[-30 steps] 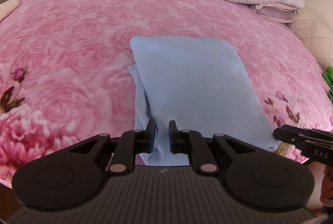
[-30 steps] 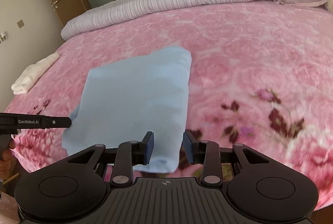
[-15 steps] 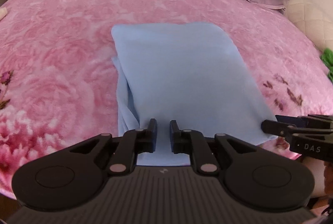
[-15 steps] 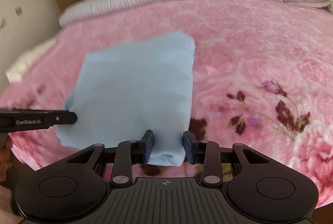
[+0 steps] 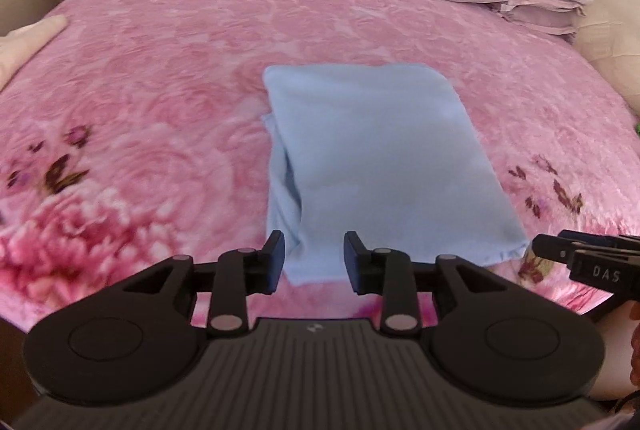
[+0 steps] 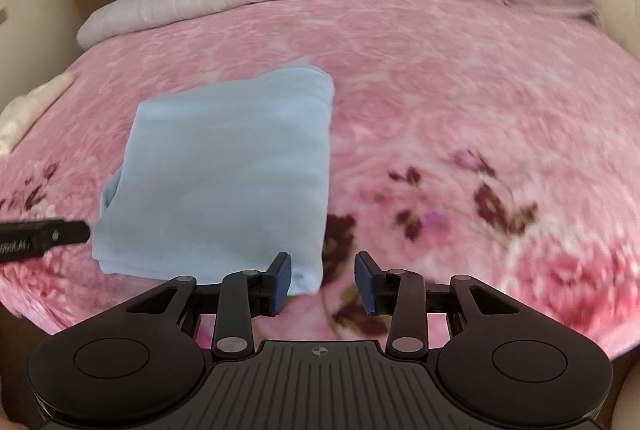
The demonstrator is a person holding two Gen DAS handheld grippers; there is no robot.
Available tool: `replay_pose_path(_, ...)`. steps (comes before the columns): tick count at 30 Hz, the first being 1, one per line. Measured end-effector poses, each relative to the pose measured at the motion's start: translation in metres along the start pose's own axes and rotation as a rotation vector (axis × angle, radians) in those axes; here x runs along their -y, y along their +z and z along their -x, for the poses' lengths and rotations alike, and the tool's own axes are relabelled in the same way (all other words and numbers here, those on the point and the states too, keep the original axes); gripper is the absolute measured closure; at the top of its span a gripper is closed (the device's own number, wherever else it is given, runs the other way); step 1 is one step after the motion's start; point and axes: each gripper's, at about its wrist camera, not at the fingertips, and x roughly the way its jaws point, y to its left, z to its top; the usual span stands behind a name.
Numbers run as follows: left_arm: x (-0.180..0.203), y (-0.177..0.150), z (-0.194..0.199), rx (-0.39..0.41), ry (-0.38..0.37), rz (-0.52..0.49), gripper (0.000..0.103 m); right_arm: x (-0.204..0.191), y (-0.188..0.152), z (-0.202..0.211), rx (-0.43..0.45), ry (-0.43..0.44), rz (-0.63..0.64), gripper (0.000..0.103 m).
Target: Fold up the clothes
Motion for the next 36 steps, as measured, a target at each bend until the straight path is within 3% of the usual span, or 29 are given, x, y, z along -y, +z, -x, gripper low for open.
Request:
replay_pose_path(5, 0.008, -0.014, 0.023, 0.011, 0.027, -0.007, 0.074, -0.003, -0.009, 0.024, 0.011, 0.000, -0.041, 0.060)
replay_pose_path(17, 0.035, -0.046, 0.060, 0.029, 0.009, -0.071, 0.069, -0.015, -0.033, 0.067, 0.045, 0.011, -0.065, 0.057)
replay_pose_path(36, 0.035, -0.061, 0.085, 0.079, -0.001, -0.077, 0.065, -0.022, -0.044, 0.092, 0.093, 0.024, -0.053, 0.056)
